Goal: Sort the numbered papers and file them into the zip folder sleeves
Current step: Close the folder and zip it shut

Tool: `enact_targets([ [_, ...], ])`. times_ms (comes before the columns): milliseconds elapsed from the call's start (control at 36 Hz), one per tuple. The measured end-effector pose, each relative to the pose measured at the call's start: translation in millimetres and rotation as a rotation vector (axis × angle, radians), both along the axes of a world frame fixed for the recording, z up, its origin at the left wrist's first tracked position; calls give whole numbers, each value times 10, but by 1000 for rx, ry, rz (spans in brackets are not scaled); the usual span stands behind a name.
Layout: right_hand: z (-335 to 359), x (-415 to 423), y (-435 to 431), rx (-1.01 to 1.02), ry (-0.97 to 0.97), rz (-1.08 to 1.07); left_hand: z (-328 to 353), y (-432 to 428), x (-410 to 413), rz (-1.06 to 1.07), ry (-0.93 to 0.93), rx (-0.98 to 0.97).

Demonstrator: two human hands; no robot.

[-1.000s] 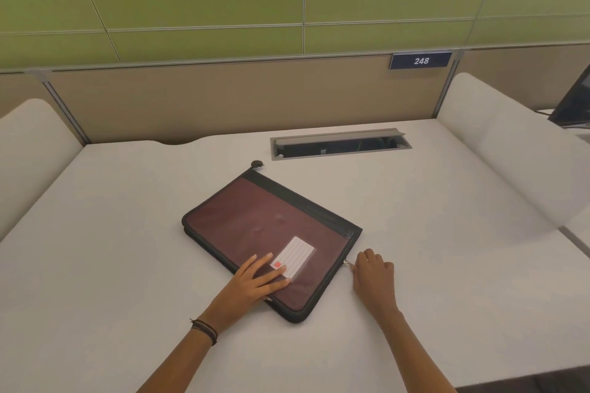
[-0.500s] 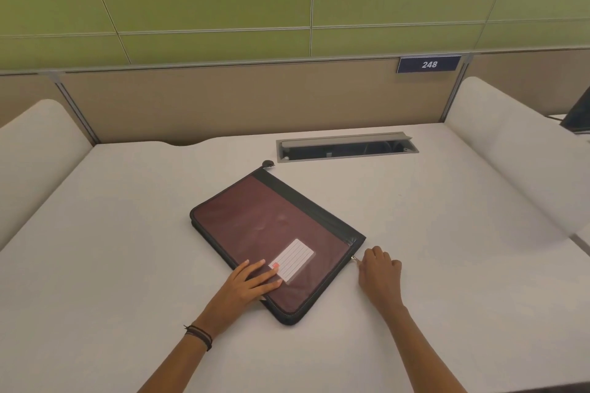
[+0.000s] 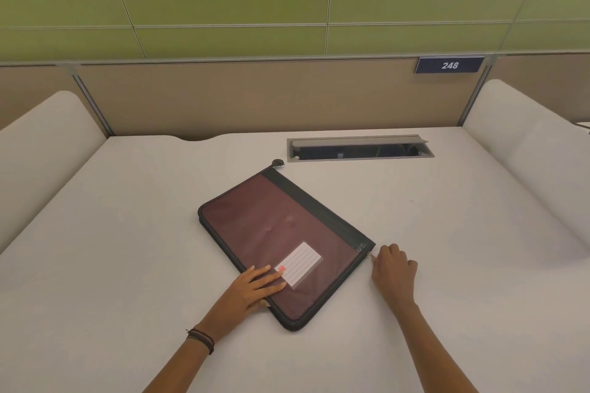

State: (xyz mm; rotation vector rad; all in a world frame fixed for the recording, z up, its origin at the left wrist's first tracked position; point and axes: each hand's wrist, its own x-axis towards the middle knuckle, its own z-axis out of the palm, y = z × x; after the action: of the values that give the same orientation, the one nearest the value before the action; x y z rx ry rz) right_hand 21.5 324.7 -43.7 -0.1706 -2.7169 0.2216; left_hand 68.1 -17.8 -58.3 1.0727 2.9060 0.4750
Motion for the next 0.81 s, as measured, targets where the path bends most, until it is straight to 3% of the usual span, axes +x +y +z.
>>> enact_targets([
  [167,31,-2,-86,-91,-55,-33,22,-64,-87,71,-246,204],
  [361,119,-55,-145,-85,-315,-81,250,41,-277,156,-344,192],
  [472,125,-29,-153,-200,-262,-58,264,87,-447,175,-350,236],
  [639,292,117,-520,-244,-64,240,293,281,-807,304,-357,390],
  [806,214,265,-957,-208,-280,669,340,588,-1329,236,-383,289],
])
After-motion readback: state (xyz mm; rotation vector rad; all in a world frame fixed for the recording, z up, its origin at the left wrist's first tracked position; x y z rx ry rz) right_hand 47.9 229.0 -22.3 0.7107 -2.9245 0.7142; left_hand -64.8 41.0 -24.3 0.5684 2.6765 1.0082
